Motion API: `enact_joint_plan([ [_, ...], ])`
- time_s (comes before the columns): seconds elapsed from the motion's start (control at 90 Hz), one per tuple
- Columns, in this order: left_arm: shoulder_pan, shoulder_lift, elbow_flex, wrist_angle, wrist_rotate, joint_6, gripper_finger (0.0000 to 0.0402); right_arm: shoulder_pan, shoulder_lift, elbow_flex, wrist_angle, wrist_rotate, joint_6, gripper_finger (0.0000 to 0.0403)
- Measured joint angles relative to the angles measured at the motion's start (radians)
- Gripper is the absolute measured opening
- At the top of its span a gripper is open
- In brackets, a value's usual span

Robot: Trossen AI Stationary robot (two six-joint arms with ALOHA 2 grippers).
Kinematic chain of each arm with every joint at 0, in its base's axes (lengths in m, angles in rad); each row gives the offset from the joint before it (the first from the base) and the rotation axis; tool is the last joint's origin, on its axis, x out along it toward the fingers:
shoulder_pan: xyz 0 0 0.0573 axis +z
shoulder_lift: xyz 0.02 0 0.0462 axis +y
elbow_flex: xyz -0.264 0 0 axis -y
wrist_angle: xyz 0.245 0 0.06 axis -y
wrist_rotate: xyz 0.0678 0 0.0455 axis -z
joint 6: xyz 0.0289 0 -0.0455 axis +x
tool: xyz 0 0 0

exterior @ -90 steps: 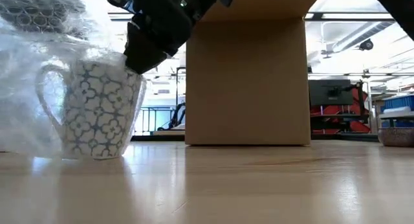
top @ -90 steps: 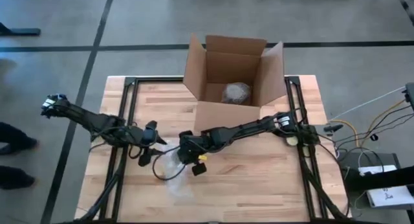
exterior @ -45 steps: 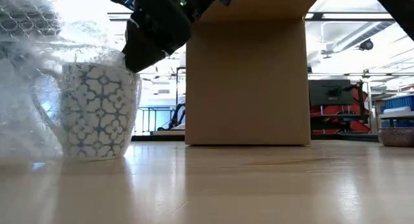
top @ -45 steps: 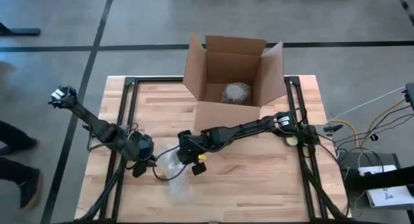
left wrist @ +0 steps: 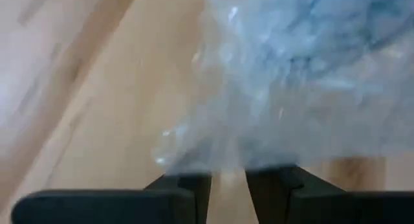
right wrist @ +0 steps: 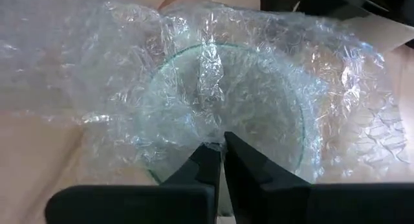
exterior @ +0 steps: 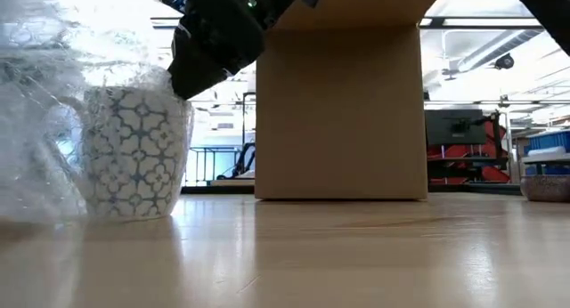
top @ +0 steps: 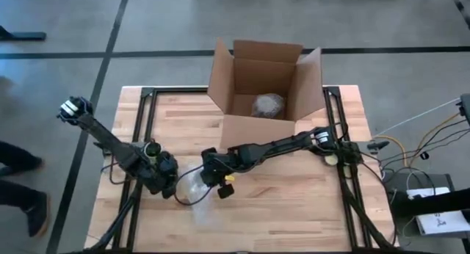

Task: Wrap mug
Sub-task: Wrap the blue patterned mug with the bubble wrap

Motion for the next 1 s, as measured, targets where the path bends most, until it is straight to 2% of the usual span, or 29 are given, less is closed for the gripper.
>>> enact_joint_plan([
  [0.067,0.0,0.005,0.033,0.059,-0.025,0.076,0.0073,0.0,0.0,0.0,0.001,0.0,-0.004,0.0002],
  [0.156,0.0,0.015,0.071,0.054,-0.027,0.146,0.0073,0.0,-0.001,0.0,0.003,0.0,-0.004,0.0002],
  [0.489,-0.003,0.06,0.215,0.059,-0.017,0.25,0.0073,-0.01,-0.001,0.0,0.005,0.0,0.005,0.0002],
  [0.711,-0.003,0.105,0.247,0.068,-0.017,0.299,0.0073,-0.01,-0.001,0.0,0.006,-0.035,0.006,0.0002],
  [1.0,0.009,0.213,0.244,0.286,-0.086,0.452,0.0073,-0.01,-0.002,0.0,0.001,-0.053,0.018,0.0002],
])
